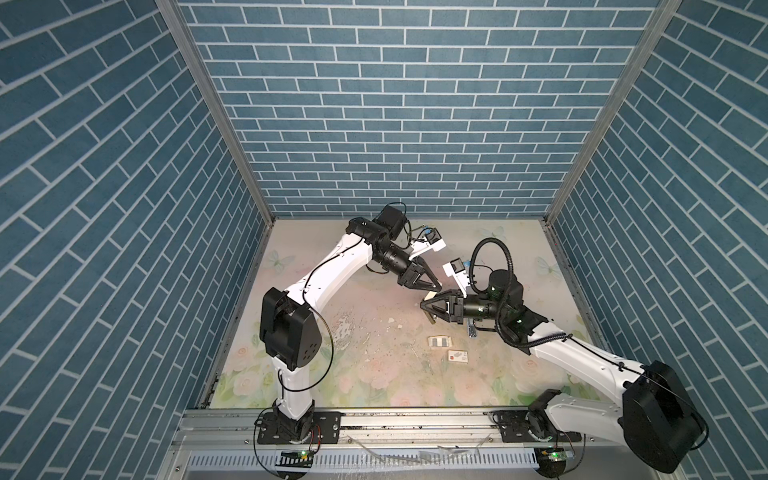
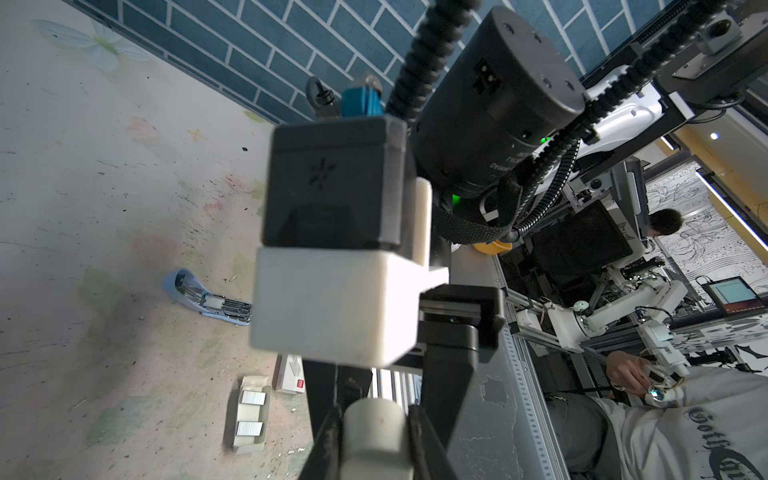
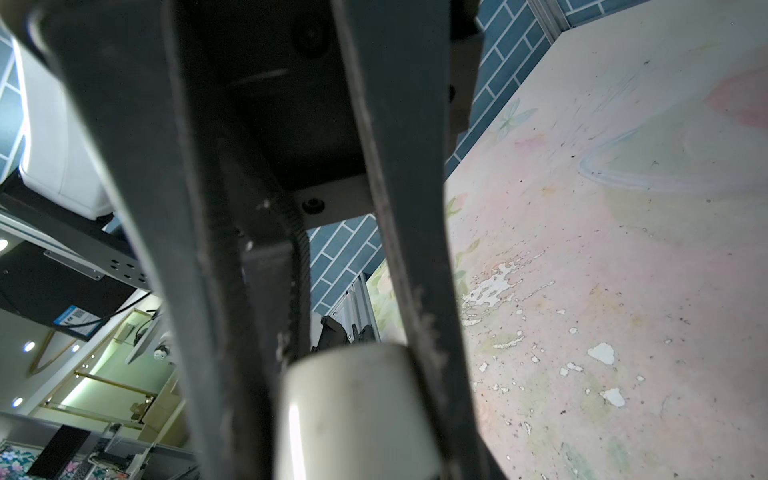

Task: Load the staples into the stapler
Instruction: 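Open the left gripper off the beige stapler while the right gripper holds it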

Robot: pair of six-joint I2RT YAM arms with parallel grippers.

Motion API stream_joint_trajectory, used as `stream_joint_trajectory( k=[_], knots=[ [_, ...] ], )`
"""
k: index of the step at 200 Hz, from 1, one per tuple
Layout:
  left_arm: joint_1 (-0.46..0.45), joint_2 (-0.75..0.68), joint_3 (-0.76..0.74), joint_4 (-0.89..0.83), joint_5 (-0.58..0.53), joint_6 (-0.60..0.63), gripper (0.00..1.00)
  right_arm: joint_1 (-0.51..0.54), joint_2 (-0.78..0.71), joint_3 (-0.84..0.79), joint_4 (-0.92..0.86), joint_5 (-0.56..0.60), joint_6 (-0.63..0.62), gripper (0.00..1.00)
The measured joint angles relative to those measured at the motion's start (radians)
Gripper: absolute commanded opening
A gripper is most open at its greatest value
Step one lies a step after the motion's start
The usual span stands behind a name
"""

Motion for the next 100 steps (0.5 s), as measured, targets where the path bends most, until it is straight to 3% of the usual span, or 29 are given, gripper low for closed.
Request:
stream_joint_trajectory(
  k=[30, 42, 54, 68, 100],
  knots=[
    [0.0, 0.0, 0.0, -0.002, 0.008, -0.002, 0.17, 0.001, 0.0, 0.0, 0.011, -0.004, -0.006, 0.22],
    [0.001, 0.0, 0.0, -0.002, 0.009, -0.003, 0.32, 0.001, 0.0, 0.0, 0.012, -0.004, -0.006, 0.21],
    [0.001, -0.002, -0.002, 0.003, 0.003, -0.003, 0.53, 0.001, 0.0, 0.0, 0.012, 0.001, -0.002, 0.2],
    [0.002, -0.015, -0.016, 0.015, -0.009, -0.016, 0.67, 0.001, 0.002, 0.0, 0.004, 0.013, 0.003, 0.19],
    [0.011, -0.067, -0.054, 0.058, -0.072, -0.047, 0.76, 0.001, 0.006, 0.007, -0.043, 0.034, 0.005, 0.19]
  ],
)
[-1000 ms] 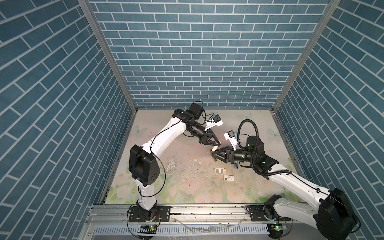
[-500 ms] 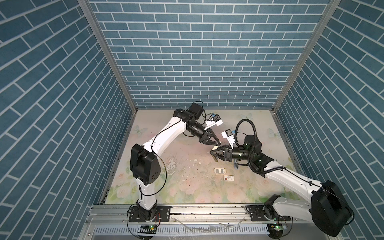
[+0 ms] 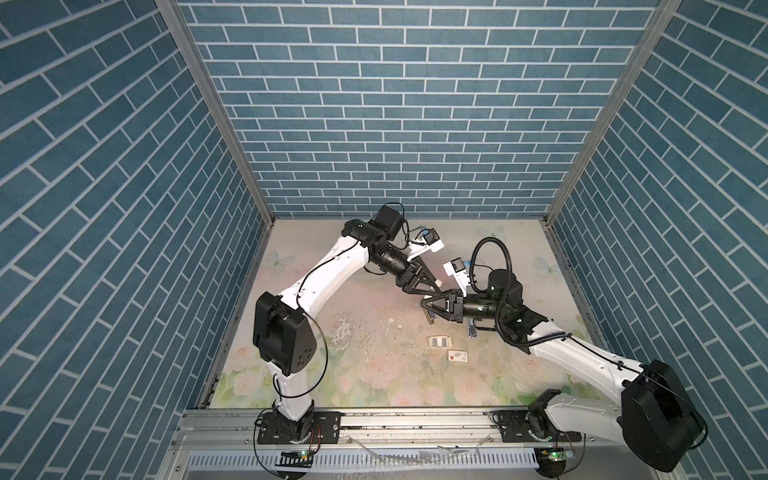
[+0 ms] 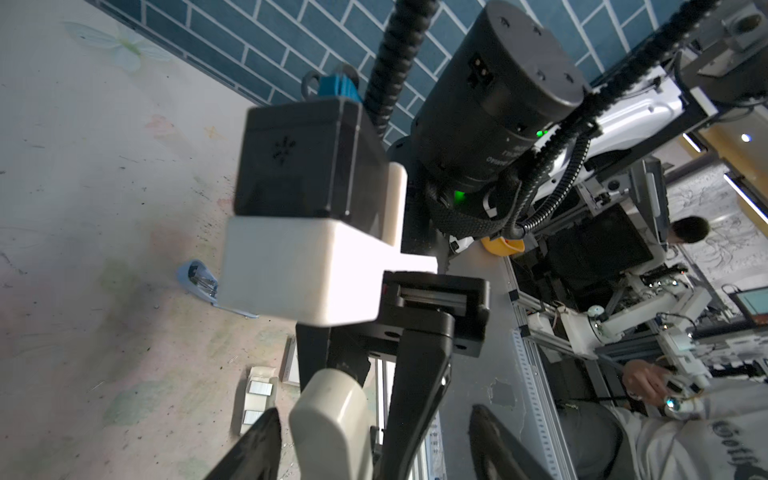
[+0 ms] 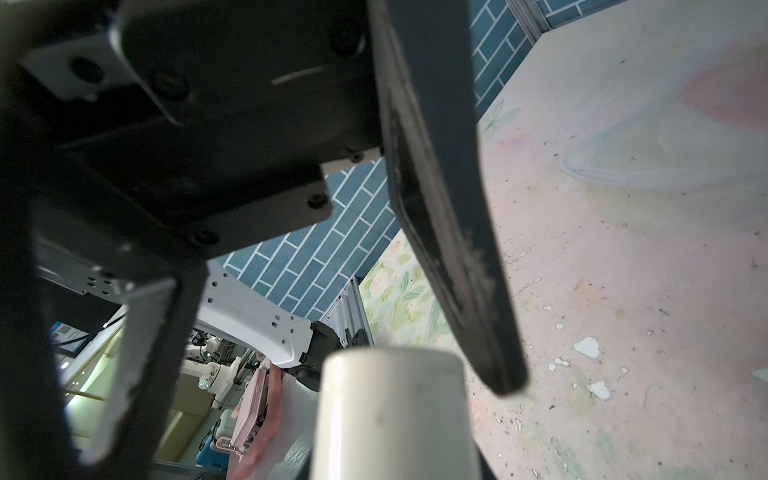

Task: Load the staples into the stapler
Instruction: 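Open the left gripper off the beige stapler while the right gripper holds it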

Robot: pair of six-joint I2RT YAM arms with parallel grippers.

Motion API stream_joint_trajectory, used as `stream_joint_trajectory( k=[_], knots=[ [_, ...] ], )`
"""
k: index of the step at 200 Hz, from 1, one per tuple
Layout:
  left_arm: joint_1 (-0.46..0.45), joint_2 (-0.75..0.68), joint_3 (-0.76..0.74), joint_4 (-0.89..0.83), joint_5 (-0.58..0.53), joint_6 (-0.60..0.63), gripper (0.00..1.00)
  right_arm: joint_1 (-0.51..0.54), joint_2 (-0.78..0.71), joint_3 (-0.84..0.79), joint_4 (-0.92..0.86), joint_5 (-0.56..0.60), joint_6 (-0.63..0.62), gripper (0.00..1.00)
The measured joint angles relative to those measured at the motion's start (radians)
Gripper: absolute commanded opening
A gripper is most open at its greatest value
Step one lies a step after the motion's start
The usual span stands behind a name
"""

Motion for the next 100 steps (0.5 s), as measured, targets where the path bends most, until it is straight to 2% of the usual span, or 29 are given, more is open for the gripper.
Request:
stream_joint_trajectory(
  k=[29, 63, 100],
  knots=[
    [0.041, -0.048, -0.004, 0.038, -0.11, -0.02, 0.78, 0.0, 0.005, 0.039, -0.086, 0.034, -0.008, 0.19],
    [0.148, -0.132, -0.053, 0.122, -0.368, -0.085, 0.78, 0.003, 0.039, 0.14, -0.274, 0.123, -0.064, 0.19],
    [0.244, -0.251, -0.168, 0.206, -0.613, -0.136, 0.79, 0.034, 0.154, 0.268, -0.457, 0.238, -0.127, 0.18]
  ],
)
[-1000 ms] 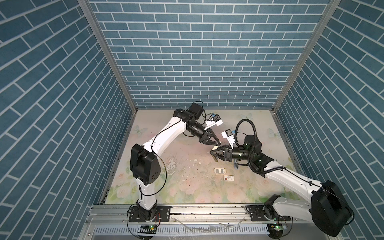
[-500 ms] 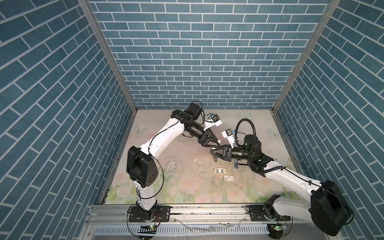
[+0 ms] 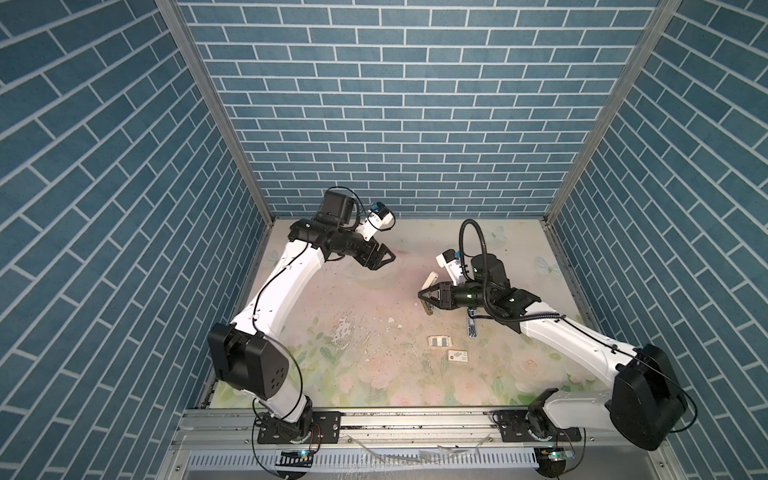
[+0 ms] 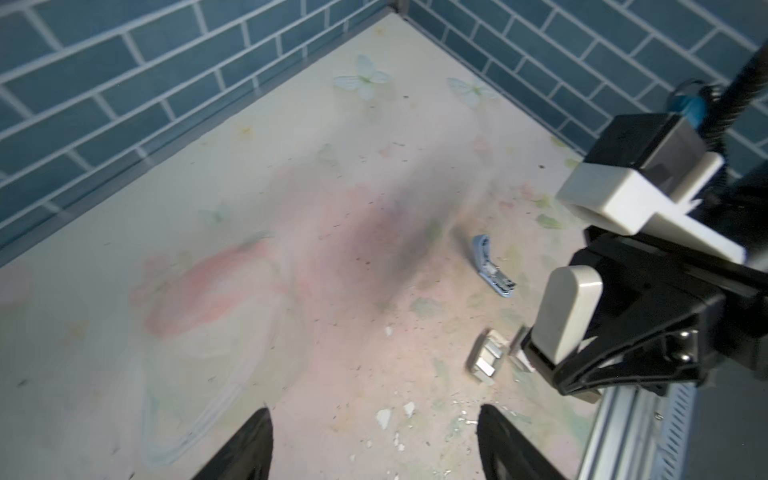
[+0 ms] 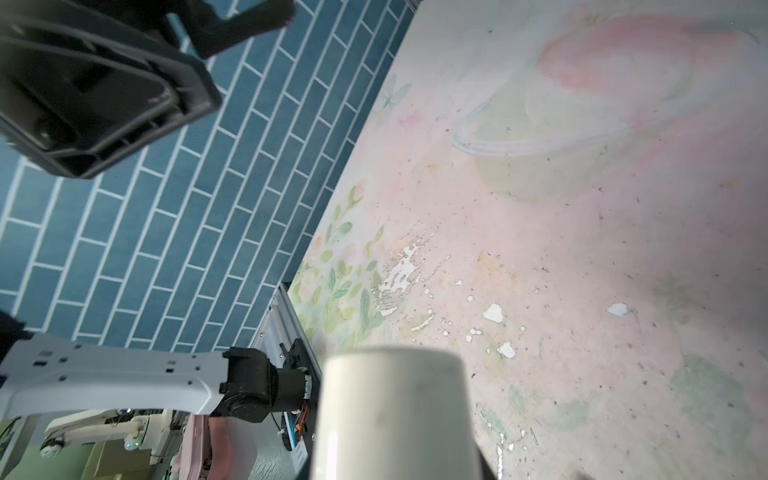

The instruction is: Load the staples into the stapler

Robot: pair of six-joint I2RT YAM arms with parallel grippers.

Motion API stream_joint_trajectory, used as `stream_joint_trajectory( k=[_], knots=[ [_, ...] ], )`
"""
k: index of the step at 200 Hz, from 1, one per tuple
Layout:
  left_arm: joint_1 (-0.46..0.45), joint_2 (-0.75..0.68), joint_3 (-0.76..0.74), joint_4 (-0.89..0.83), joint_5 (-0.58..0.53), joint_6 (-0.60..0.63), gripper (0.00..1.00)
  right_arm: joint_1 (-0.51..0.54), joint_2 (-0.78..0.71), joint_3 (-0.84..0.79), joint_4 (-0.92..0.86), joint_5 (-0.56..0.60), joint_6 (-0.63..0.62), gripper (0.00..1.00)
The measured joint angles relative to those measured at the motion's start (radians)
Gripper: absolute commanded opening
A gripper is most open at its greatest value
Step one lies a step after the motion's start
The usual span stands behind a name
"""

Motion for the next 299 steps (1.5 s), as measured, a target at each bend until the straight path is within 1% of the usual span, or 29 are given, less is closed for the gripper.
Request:
stream_joint_trajectory(
  k=[17, 38, 64, 84, 119, 153, 178, 219, 257, 299],
  knots=[
    [0.01, -0.063, -0.063, 0.027, -0.087, -0.005, 0.79, 0.03, 0.079, 0.066, -0.071, 0.061, -0.024, 0.17],
    [0.01, -0.12, -0.112, 0.049, -0.155, -0.003, 0.79, 0.077, 0.175, 0.13, -0.128, 0.15, -0.042, 0.17],
    [0.014, -0.175, -0.152, 0.072, -0.164, -0.001, 0.79, 0.139, 0.263, 0.177, -0.185, 0.27, -0.058, 0.19],
    [0.013, -0.212, -0.167, 0.084, -0.168, -0.003, 0.79, 0.188, 0.319, 0.204, -0.213, 0.391, -0.058, 0.19],
    [0.02, -0.233, -0.167, 0.12, -0.254, -0.042, 0.79, 0.243, 0.378, 0.204, -0.22, 0.584, -0.047, 0.2],
    [0.033, -0.232, -0.171, 0.137, -0.296, -0.069, 0.8, 0.266, 0.423, 0.208, -0.226, 0.719, -0.017, 0.21],
    [0.033, -0.232, -0.175, 0.138, -0.295, -0.075, 0.8, 0.271, 0.472, 0.219, -0.228, 0.769, 0.007, 0.22],
    [0.033, -0.229, -0.177, 0.134, -0.29, -0.079, 0.8, 0.28, 0.521, 0.233, -0.229, 0.803, 0.041, 0.24],
    [0.033, -0.229, -0.178, 0.134, -0.286, -0.082, 0.81, 0.295, 0.526, 0.241, -0.229, 0.821, 0.058, 0.28],
    [0.033, -0.229, -0.196, 0.132, -0.283, -0.082, 0.84, 0.309, 0.537, 0.241, -0.23, 0.833, 0.07, 0.31]
  ],
)
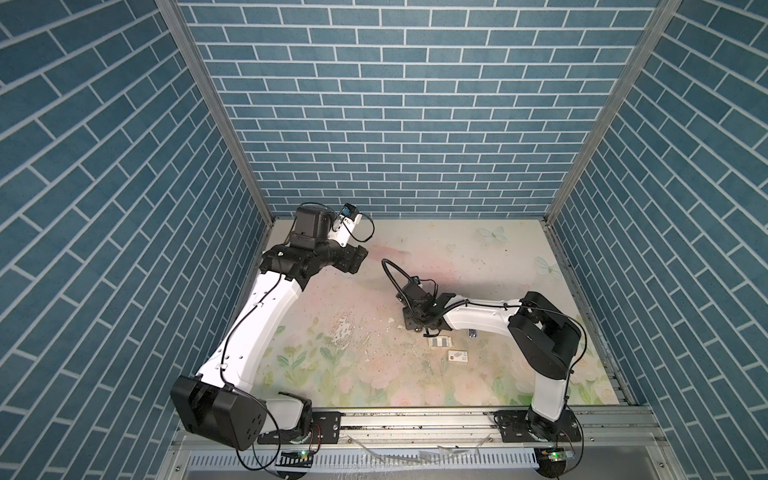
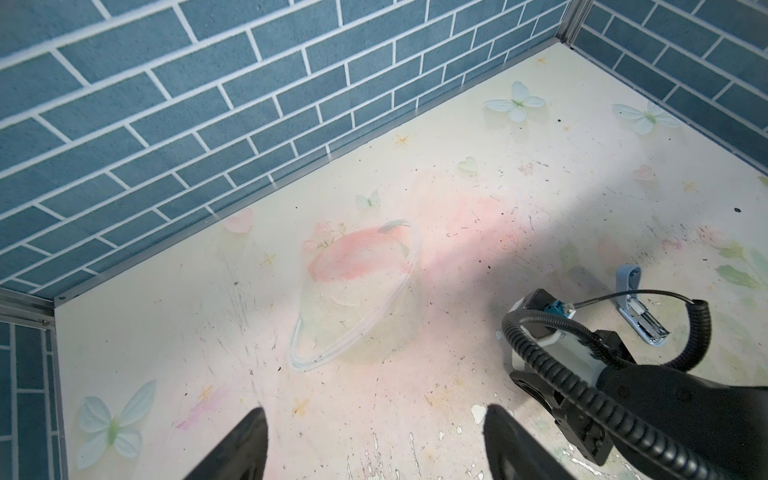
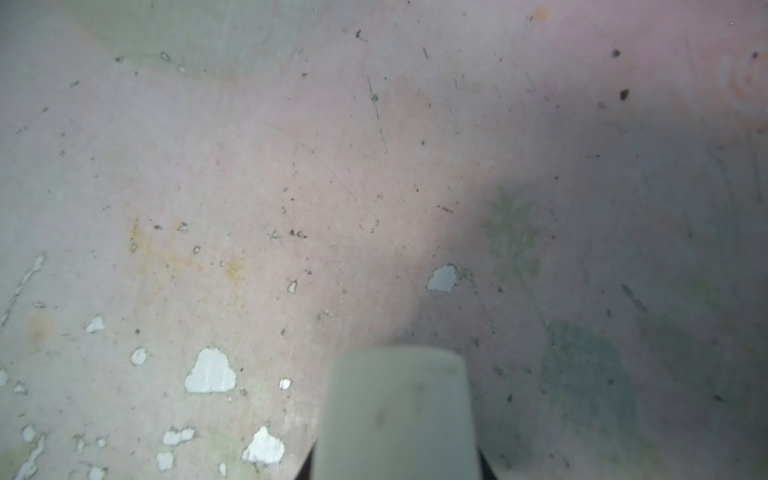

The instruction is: Load the staples into the stapler

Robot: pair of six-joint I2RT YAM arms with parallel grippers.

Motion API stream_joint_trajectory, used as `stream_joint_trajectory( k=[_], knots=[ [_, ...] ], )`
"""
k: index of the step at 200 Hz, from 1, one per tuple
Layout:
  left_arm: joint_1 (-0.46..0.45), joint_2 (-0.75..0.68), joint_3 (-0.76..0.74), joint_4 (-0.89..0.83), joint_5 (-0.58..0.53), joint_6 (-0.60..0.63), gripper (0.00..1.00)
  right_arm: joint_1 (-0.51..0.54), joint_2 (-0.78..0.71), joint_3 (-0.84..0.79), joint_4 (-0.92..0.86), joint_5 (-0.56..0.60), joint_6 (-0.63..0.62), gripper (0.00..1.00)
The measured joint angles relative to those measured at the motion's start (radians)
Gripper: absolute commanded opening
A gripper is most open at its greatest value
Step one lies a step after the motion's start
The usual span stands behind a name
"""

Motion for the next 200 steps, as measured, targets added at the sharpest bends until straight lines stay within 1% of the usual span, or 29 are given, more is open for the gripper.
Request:
stream_joint_trajectory(
  k=[68, 133, 200],
  knots=[
    [0.0, -0.003, -0.026, 0.002, 0.012, 0.0, 0.9, 0.005, 0.012, 0.01, -0.009, 0.008, 0.013, 0.39],
    [0.0, -0.004, -0.028, 0.002, 0.002, 0.0, 0.97, 0.019, 0.007, 0.01, -0.034, 0.026, 0.013, 0.43],
    [0.0, -0.004, -0.031, 0.0, -0.029, 0.002, 0.98, 0.03, -0.107, -0.01, -0.078, 0.035, 0.014, 0.42]
  ],
)
